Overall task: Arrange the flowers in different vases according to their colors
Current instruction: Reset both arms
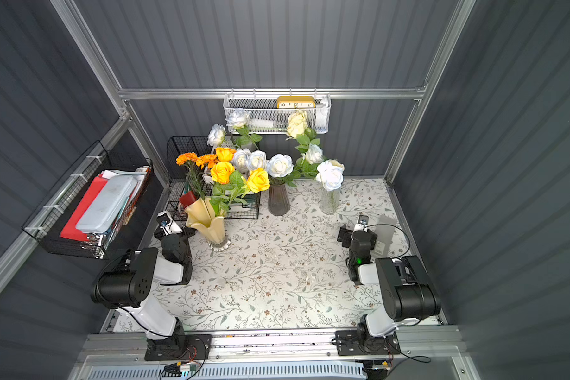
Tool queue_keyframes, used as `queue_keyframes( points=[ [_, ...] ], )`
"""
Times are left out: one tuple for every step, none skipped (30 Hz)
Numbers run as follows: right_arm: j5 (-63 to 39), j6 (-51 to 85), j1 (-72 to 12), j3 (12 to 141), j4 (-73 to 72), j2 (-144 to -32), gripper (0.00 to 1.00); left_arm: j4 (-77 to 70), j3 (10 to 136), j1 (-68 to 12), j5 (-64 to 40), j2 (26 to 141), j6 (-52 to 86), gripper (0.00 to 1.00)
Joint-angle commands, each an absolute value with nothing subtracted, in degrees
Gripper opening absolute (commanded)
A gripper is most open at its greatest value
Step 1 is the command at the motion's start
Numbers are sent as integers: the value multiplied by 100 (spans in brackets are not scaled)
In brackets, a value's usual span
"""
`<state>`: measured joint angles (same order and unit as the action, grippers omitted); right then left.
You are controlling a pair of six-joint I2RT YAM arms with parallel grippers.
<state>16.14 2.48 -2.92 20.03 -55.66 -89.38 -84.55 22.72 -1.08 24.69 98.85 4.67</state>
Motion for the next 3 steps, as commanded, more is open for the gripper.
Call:
queue_keyframes(
  points=[
    [1685, 244, -279, 2098, -5581, -8967, 99, -8446, 2372, -82, 2528, 9800, 545, 99],
    [1687, 246, -278, 2087, -5590, -8958, 99, -8446, 2370, -79, 2523, 9800, 545, 99],
    [1687, 246, -274, 2089, -5577, -8956, 99, -8446, 2373, -80, 2523, 9799, 545, 99]
  ],
)
